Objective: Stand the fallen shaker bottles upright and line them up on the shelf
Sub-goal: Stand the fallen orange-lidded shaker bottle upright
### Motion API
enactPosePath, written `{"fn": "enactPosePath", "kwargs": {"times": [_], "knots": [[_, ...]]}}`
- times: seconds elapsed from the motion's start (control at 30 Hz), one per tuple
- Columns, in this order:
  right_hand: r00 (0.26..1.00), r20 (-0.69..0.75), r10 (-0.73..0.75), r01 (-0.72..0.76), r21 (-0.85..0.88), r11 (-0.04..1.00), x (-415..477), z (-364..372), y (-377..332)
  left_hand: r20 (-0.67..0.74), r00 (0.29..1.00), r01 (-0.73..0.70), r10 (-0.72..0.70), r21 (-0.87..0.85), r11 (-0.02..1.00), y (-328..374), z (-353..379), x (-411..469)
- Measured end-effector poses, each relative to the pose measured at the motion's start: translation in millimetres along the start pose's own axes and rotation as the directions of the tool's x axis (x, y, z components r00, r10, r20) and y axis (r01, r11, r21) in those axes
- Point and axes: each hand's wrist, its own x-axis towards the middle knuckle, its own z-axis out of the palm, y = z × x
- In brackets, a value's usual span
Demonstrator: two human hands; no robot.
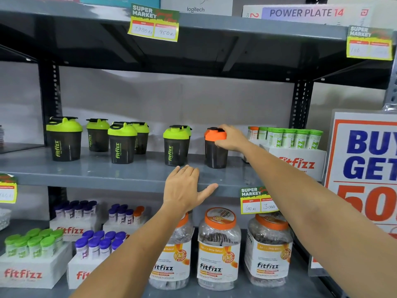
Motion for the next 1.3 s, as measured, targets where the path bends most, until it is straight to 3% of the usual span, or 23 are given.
{"fn": "enactPosePath", "kwargs": {"times": [0.2, 0.43, 0.63, 0.8, 0.97, 1.17, 1.3], "knots": [[0.997, -0.072, 0.005, -0.016, -0.147, 0.989, -2.9, -2.4, -0.4, -0.01, 1.0, -0.002, 0.002, 0.0, 1.0, -0.2, 2.6, -0.1], [0.995, -0.098, -0.001, 0.004, 0.035, 0.999, -0.3, -0.6, -1.5, -0.016, 1.0, -0.002, 0.002, 0.0, 1.0, 0.2, 2.3, 0.1], [0.991, -0.128, -0.025, 0.018, -0.063, 0.998, -5.3, -7.6, -3.4, -0.007, 1.0, -0.004, 0.004, 0.002, 1.0, 0.6, 0.8, -0.5], [0.984, -0.178, -0.017, 0.015, -0.012, 1.0, -3.2, -12.7, -5.7, -0.017, 1.0, -0.002, 0.002, 0.006, 1.0, 1.1, -1.3, -0.4], [0.983, -0.173, -0.054, 0.049, -0.036, 0.998, -3.8, -13.7, -9.3, -0.018, 1.0, -0.002, 0.002, 0.005, 1.0, 1.3, -1.5, -0.9], [0.986, -0.158, -0.052, 0.022, -0.183, 0.983, -2.4, -9.4, -12.0, -0.032, 0.999, -0.008, 0.008, 0.007, 1.0, 1.1, -0.4, -1.0], [0.995, -0.078, -0.064, 0.054, -0.129, 0.99, -1.0, -7.8, -4.8, -0.035, 0.999, -0.007, 0.007, 0.004, 1.0, 0.6, 0.3, -0.3]]}}
